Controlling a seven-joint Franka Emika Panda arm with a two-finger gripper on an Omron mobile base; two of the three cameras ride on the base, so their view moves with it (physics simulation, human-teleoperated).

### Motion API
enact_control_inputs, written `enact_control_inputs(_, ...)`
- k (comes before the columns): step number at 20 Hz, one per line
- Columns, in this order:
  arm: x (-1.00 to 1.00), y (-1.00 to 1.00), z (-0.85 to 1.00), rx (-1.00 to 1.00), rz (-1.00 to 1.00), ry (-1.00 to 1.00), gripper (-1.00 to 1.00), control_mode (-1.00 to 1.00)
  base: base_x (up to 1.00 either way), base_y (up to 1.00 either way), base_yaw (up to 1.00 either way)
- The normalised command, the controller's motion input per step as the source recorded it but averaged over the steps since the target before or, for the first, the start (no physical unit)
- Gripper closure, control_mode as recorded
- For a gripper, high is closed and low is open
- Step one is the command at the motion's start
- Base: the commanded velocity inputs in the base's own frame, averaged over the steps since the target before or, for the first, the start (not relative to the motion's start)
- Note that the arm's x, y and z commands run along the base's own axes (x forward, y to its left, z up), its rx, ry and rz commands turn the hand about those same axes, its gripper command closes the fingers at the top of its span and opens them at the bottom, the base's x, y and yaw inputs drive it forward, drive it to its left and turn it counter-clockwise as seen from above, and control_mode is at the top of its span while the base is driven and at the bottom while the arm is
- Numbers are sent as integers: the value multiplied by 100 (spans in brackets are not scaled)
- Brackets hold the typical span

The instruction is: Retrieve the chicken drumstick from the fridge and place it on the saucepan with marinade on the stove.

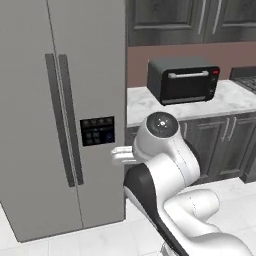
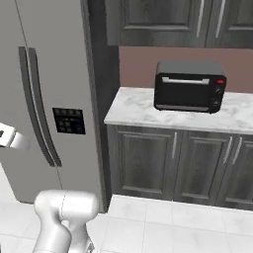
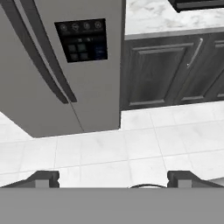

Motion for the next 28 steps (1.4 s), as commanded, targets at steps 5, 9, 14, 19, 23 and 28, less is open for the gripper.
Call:
enact_control_inputs(5, 0, 0, 0, 0, 0, 0, -100, 100, 31, 100, 6)
enact_control_inputs(9, 0, 0, 0, 0, 0, 0, -100, 100, 38, 92, 3)
enact_control_inputs(14, 0, 0, 0, 0, 0, 0, -100, 100, 23, 2, 0)
enact_control_inputs(19, 0, 0, 0, 0, 0, 0, -100, 100, 19, -18, 3)
enact_control_inputs(23, 0, 0, 0, 0, 0, 0, -100, 100, 2, -2, 0)
enact_control_inputs(28, 0, 0, 0, 0, 0, 0, -100, 100, 0, -8, 1)
